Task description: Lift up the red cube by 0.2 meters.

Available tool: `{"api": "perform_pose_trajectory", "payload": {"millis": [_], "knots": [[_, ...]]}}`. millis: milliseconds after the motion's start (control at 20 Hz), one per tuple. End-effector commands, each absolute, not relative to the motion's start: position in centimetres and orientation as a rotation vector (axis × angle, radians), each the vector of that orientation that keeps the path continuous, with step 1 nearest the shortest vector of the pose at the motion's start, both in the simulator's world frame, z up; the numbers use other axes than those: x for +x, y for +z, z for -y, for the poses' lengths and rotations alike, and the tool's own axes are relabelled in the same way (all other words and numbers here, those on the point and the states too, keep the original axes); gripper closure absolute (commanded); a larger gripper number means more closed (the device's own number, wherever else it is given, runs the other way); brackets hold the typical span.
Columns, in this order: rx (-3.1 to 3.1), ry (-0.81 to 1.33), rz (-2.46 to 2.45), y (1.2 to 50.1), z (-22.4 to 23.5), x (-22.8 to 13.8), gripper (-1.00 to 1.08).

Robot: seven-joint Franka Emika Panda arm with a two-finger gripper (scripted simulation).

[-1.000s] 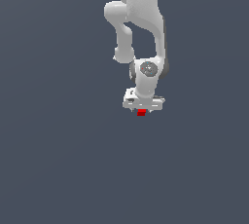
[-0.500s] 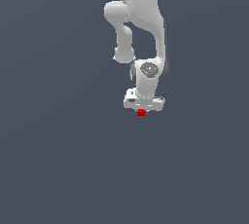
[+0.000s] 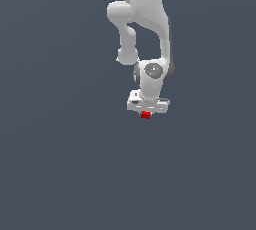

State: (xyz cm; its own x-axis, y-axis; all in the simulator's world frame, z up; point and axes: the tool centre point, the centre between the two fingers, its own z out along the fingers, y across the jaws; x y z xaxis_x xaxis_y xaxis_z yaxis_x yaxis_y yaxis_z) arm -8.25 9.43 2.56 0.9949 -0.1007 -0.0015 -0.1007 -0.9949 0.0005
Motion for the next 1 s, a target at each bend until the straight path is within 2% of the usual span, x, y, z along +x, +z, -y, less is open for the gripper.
{"api": "perform_pose_trajectory", "payload": {"millis": [0,350,950], "knots": [[3.138,0.0,0.158,3.3,-9.4,-8.2,1.08],[3.138,0.0,0.158,7.1,-9.4,-8.3,1.08],[3.138,0.0,0.159,17.8,-9.4,-8.4,1.08]]}}
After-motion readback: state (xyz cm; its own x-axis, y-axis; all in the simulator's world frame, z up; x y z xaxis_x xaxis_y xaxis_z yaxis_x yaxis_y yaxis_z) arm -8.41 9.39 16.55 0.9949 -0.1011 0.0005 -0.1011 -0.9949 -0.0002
